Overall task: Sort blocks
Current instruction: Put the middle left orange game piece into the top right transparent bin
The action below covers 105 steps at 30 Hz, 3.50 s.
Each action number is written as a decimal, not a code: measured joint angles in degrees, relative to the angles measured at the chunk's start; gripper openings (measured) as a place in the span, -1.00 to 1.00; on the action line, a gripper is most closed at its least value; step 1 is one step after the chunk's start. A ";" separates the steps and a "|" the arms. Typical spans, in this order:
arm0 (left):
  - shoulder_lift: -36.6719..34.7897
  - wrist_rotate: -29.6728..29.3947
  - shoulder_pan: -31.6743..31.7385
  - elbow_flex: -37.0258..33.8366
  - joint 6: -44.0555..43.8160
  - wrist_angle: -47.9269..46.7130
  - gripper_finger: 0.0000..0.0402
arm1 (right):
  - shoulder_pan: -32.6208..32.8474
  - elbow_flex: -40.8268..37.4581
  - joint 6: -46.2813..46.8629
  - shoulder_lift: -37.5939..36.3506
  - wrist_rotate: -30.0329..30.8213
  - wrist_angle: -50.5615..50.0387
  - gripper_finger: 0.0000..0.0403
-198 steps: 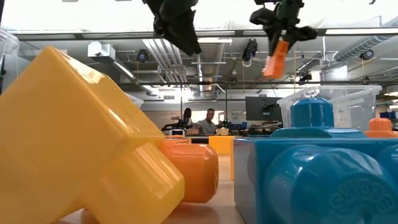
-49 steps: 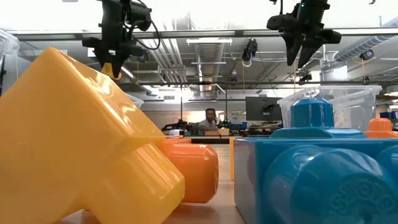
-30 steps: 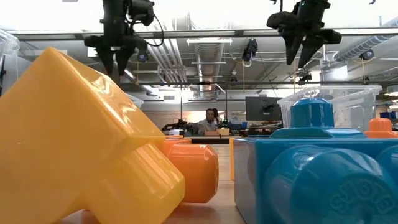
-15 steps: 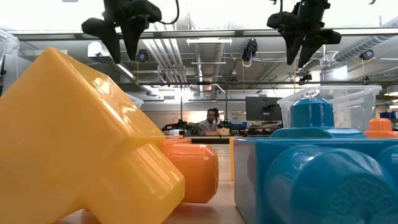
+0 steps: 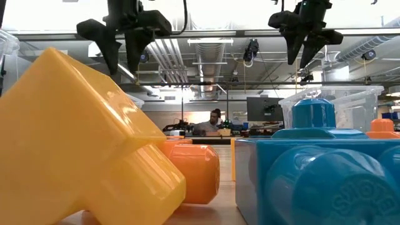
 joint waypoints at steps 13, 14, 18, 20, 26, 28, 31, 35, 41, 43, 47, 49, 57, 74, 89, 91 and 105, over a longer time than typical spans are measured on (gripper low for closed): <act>1.33 0.52 -1.28 -1.18 0.54 -0.54 0.29 | 2.59 -0.47 1.02 -0.02 -0.25 -0.27 -0.17; 1.32 0.54 -1.30 -1.58 0.40 -0.50 0.30 | 2.62 -0.60 1.03 0.00 -0.17 -0.24 -0.17; 1.34 0.99 -1.47 -3.54 -0.91 -0.14 0.33 | 2.62 -1.68 0.97 -0.02 -0.07 -0.28 -0.12; 1.34 1.82 -1.50 -4.27 -1.12 0.16 0.34 | 2.62 -2.30 0.97 -0.02 -0.08 -0.29 -0.09; 1.02 3.93 -1.63 -6.52 -0.83 1.59 0.34 | 2.62 -3.83 1.01 -0.02 -0.52 -0.31 -0.04; 0.52 5.17 -1.64 -8.82 -0.93 3.74 0.34 | 2.62 -4.11 0.99 -0.02 -0.52 -0.39 -0.03; -0.62 7.38 -1.64 -12.79 -2.10 6.47 0.34 | 2.62 -4.11 0.93 -0.02 -0.52 -0.37 -0.03; -3.22 9.48 -1.64 -18.35 -4.27 10.26 0.34 | 2.62 -4.11 0.36 -0.04 -0.52 -0.36 -0.03; -10.18 9.62 -1.41 -27.08 -9.76 19.64 0.34 | 2.62 -4.11 0.38 -0.04 -0.51 -0.33 -0.03; -11.77 9.56 -0.95 -29.42 -11.29 20.50 0.34 | 2.62 -4.13 0.37 -0.04 -0.52 -0.31 -0.04; -13.36 9.52 -0.32 -33.16 -12.26 20.90 0.34 | 2.62 -4.13 -0.08 -0.04 -0.50 -0.15 -0.02; -13.61 9.52 0.00 -34.31 -12.32 21.91 0.34 | 2.62 -4.13 -0.12 -0.04 -0.51 -0.13 -0.01; -10.95 8.25 0.60 -34.77 -11.82 24.45 0.34 | 2.62 -4.24 -0.06 -0.04 -0.52 0.00 0.00; -8.19 6.79 2.07 -35.80 -17.89 25.51 0.34 | 2.60 -4.24 -0.30 -0.04 -0.52 0.00 0.00; -8.26 7.87 2.05 -43.01 -19.93 36.53 0.34 | 2.61 -4.24 -0.56 -0.04 -0.52 0.02 0.00; -8.26 7.86 2.05 -43.13 -19.70 36.84 0.33 | 2.62 -4.26 -0.56 -0.04 -0.52 0.02 0.00; -8.34 7.88 2.05 -43.23 -16.65 37.87 -0.30 | 2.60 -4.28 -0.50 -0.02 -0.50 0.05 0.00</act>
